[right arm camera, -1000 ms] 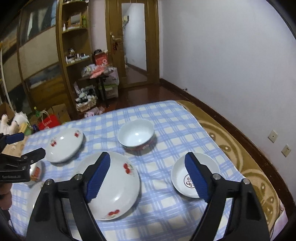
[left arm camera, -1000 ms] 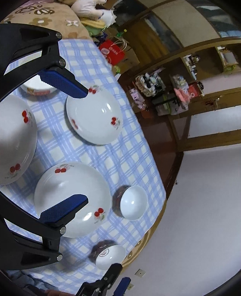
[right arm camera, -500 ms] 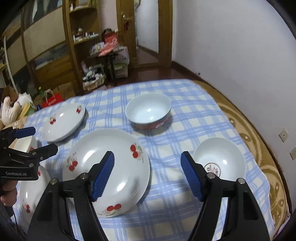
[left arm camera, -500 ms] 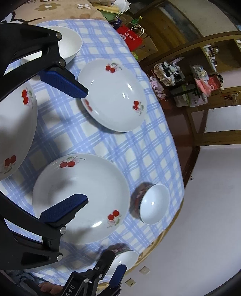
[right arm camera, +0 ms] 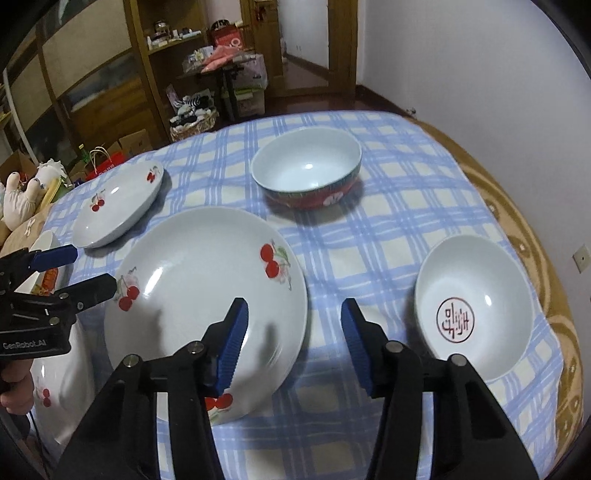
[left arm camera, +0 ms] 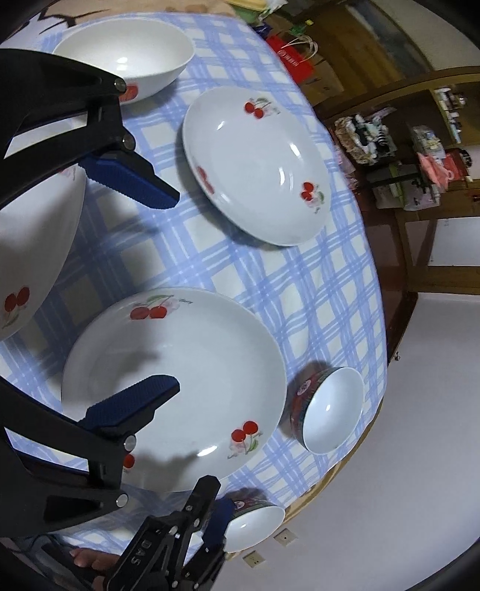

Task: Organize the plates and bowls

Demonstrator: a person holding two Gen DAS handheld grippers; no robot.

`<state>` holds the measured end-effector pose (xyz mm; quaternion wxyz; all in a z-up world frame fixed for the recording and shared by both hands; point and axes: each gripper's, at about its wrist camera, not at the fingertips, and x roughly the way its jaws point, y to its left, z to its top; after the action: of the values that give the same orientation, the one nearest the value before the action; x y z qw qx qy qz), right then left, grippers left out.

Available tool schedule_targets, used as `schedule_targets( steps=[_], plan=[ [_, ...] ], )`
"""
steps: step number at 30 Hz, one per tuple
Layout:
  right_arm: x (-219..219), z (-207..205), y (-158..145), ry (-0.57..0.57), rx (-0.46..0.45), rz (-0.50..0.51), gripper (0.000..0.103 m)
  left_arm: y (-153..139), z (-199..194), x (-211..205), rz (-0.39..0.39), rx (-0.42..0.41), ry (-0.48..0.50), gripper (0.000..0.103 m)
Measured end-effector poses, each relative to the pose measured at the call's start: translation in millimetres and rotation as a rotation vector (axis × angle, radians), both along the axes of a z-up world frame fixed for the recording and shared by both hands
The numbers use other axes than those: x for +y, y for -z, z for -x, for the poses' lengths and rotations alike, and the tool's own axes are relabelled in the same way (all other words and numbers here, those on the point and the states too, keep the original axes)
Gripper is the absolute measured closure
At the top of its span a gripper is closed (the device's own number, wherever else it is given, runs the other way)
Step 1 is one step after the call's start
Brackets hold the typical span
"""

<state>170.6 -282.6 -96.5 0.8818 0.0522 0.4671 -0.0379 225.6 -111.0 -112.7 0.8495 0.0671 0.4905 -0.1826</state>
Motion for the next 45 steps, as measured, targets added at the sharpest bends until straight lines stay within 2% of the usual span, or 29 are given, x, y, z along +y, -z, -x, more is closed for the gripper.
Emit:
schedule_targets(
  steps=[2,6,8,10,13,16,19,23,32,45],
  plan=[
    [-3,-2,7,0.013,0.028,-0.033,0.072,4,0,1,0.018,0.013,-0.013,0.013],
    [-8,-3,15,0.031,0.055,-0.065,0.075,13,0,0,0.006,0.035,-0.020,0.016],
    [-10,-3,17,0.034,0.059,-0.072,0.075,18,-1,-1,-0.011,0.050,-0.010,0.028],
    [-11,-3,19,0.037,0.062,-0.083,0.076,24,-2,-3,-0.024,0.078,-0.003,0.034],
    [-10,-5,22,0.030,0.079,-0.091,0.083,32,-4,-1,-0.012,0.117,-0.012,0.046],
    [-9,-7,26,0.017,0.086,-0.081,0.084,37,-4,1,-0.002,0.145,-0.014,0.064],
    [-8,-9,26,0.005,0.082,-0.093,0.091,40,-4,2,0.008,0.160,-0.019,0.072],
    [-11,-15,27,0.010,0.076,-0.112,0.091,43,-5,3,0.061,0.187,-0.019,0.082],
    [-13,-27,28,0.012,0.096,-0.135,0.091,45,-7,5,0.089,0.198,-0.014,0.083],
    [-9,-20,21,-0.012,0.101,-0.133,0.092,43,-5,15,0.146,0.201,-0.035,0.083]
  ],
)
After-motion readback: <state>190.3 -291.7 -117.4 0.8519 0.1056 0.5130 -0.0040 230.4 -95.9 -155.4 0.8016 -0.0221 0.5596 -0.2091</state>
